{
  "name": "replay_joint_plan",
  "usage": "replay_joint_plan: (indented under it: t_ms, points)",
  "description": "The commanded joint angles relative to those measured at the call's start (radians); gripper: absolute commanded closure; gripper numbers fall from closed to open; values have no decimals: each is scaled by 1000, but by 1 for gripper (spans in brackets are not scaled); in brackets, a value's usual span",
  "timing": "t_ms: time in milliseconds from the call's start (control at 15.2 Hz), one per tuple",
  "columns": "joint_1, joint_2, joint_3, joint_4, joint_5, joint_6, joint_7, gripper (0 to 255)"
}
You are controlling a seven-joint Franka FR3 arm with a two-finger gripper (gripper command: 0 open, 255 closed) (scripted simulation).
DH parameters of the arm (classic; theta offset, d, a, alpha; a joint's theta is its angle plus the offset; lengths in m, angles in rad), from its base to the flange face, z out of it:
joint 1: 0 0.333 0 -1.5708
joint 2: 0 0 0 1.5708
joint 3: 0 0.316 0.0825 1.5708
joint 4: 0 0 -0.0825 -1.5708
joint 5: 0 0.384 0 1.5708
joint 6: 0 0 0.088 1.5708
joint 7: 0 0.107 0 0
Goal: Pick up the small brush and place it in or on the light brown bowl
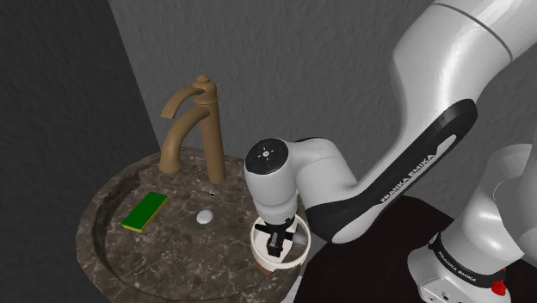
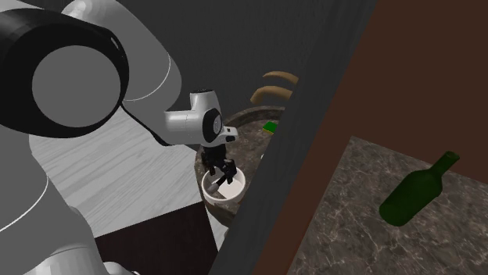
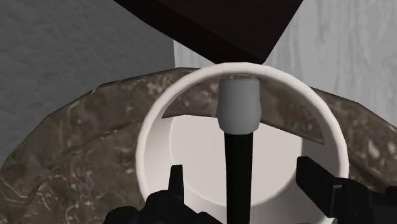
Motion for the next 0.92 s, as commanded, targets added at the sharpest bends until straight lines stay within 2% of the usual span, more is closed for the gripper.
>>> replay_joint_plan:
  t_ms: [0,66,330,858]
  points:
    - [0,0,0,0,0,0,0,0]
    - [0,0,0,0,0,0,0,0]
    - [4,-104,34,34,109,-118,-74,0]
    - [5,-104,33,35,109,-118,-74,0]
